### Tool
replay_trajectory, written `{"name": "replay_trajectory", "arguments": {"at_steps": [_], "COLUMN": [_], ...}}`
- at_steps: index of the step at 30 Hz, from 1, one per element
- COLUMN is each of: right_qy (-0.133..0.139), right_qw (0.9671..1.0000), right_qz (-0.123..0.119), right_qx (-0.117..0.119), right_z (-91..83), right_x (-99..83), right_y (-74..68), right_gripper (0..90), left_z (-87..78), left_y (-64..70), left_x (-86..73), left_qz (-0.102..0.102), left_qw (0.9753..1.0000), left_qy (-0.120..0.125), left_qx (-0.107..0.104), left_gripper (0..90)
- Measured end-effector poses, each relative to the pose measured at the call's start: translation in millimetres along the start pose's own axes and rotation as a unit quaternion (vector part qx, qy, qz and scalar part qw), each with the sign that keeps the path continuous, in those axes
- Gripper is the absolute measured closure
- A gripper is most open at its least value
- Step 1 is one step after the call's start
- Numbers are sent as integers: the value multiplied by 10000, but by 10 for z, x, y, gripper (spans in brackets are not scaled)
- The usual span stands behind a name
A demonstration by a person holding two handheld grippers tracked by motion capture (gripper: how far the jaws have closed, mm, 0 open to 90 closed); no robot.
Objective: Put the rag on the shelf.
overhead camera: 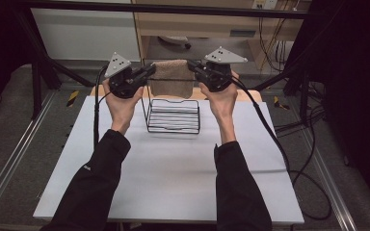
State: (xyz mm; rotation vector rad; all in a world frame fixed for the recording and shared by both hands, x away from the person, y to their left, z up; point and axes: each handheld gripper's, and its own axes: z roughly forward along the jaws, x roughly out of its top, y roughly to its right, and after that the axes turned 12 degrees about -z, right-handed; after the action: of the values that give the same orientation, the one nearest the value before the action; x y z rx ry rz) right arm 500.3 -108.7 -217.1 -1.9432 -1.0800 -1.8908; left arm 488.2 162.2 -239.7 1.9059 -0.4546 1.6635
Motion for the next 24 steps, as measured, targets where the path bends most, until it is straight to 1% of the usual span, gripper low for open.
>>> {"name": "replay_trajectory", "arguments": {"at_steps": [2, 11, 16, 19, 24], "right_qy": [18, 73, 0, -57, -118], "right_qw": [10000, 9998, 9997, 9995, 9992], "right_qz": [-20, -137, -189, -251, -262], "right_qx": [10, 101, 182, 204, 260], "right_z": [-15, -98, -142, -166, -194], "right_x": [1, -17, -51, -71, -117], "right_y": [-12, -93, -137, -168, -210], "right_gripper": [871, 870, 869, 868, 867], "left_z": [-19, -94, -113, -124, -141], "left_y": [1, 17, 20, 34, 43], "left_x": [-9, -63, -105, -134, -173], "left_qz": [30, 46, 7, 84, 51], "left_qw": [10000, 9999, 9997, 9996, 9993], "left_qy": [0, -37, -168, -244, -337], "left_qx": [-28, -131, -156, -135, -137], "left_gripper": [854, 853, 850, 847, 844]}}
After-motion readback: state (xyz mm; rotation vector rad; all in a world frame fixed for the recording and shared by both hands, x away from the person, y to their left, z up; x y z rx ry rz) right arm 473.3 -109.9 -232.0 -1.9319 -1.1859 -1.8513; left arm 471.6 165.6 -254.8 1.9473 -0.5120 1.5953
